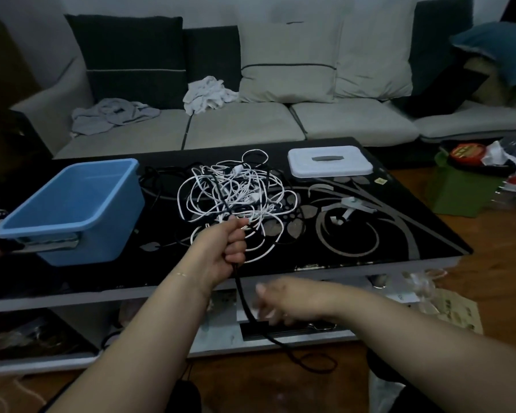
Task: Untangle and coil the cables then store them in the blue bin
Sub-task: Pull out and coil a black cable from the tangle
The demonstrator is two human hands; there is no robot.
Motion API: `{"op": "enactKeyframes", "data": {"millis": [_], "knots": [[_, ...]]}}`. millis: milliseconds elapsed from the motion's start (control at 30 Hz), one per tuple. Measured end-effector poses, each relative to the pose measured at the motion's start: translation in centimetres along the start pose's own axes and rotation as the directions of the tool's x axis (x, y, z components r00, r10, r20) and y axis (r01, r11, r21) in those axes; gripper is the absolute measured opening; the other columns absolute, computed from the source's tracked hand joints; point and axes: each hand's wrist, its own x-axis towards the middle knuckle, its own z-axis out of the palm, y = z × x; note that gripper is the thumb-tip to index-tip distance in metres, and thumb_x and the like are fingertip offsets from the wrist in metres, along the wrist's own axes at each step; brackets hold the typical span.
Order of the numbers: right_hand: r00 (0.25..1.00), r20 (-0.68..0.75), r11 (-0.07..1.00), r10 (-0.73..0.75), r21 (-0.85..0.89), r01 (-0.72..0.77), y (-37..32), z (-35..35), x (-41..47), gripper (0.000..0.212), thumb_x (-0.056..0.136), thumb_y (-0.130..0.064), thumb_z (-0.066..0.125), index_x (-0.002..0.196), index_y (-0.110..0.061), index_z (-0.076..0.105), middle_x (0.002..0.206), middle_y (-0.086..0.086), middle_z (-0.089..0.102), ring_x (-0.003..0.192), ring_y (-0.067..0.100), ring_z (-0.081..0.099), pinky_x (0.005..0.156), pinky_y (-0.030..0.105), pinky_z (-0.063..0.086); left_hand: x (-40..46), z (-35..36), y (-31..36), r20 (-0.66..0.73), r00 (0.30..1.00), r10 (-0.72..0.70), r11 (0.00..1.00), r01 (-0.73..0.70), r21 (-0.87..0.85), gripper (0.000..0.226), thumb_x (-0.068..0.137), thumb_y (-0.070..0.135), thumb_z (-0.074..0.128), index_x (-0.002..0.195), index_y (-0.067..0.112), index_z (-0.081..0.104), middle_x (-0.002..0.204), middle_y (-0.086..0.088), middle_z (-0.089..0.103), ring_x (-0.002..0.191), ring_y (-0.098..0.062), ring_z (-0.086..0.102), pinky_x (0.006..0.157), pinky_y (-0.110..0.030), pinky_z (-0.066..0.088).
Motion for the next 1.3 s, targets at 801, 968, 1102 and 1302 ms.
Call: {"op": "enactKeyframes", "data": {"millis": [801, 968, 1102, 1302], "knots": [[0.845, -0.528, 0.848, -0.09, 0.405, 0.343, -2.5, -3.6, 2.6, 0.027, 0.1, -0.031, 0.046, 0.081, -0.014, 0.055, 0.066, 0.001, 0.055, 0.043, 0.006, 0.046, 0.035, 0.016, 0.033, -1.4, 1.5, -1.1, -0.008, 0.965, 0.261, 0.839, -0.223, 0.497, 0.034, 0.103, 0.043, 0.031, 0.11, 0.026, 0.06, 0.119, 0.001, 0.066, 0.098, -0.014, 0.063, 0.078, -0.031, 0.05], [0.882, -0.432, 0.94, -0.187, 0.182, 0.289, -3.2, -3.1, 1.7, 0.031, 0.103, -0.034, 0.035, 0.093, -0.014, 0.055, 0.046, -0.004, 0.038, 0.028, 0.002, 0.029, 0.032, 0.014, 0.022, -1.0, 0.1, 1.4, -0.079, 0.874, 0.479, 0.866, -0.455, 0.208, 0.036, 0.105, 0.029, 0.033, 0.095, 0.011, 0.062, 0.094, -0.003, 0.069, 0.079, -0.013, 0.064, 0.068, -0.023, 0.05], [0.976, -0.173, 0.989, -0.135, -0.089, 0.121, -2.1, -4.2, 0.1, 0.03, 0.103, -0.031, 0.035, 0.106, -0.015, 0.06, 0.055, 0.0, 0.052, 0.036, 0.003, 0.043, 0.041, 0.018, 0.038, -1.0, -2.3, 4.1, -0.215, 0.872, 0.439, 0.852, -0.481, -0.208, 0.035, 0.104, 0.029, 0.035, 0.087, 0.01, 0.059, 0.072, 0.001, 0.072, 0.067, -0.011, 0.069, 0.06, -0.02, 0.056], [0.985, 0.121, 0.968, 0.126, -0.232, -0.096, 0.3, -5.6, -1.2, 0.016, 0.101, -0.015, 0.045, 0.111, -0.009, 0.055, 0.099, 0.008, 0.073, 0.079, 0.013, 0.065, 0.081, 0.031, 0.052, -2.2, -2.9, 5.3, -0.187, 0.941, 0.281, 0.742, -0.337, -0.58, 0.022, 0.102, 0.015, 0.041, 0.089, 0.007, 0.057, 0.069, -0.008, 0.073, 0.061, -0.017, 0.072, 0.055, -0.022, 0.057]]}}
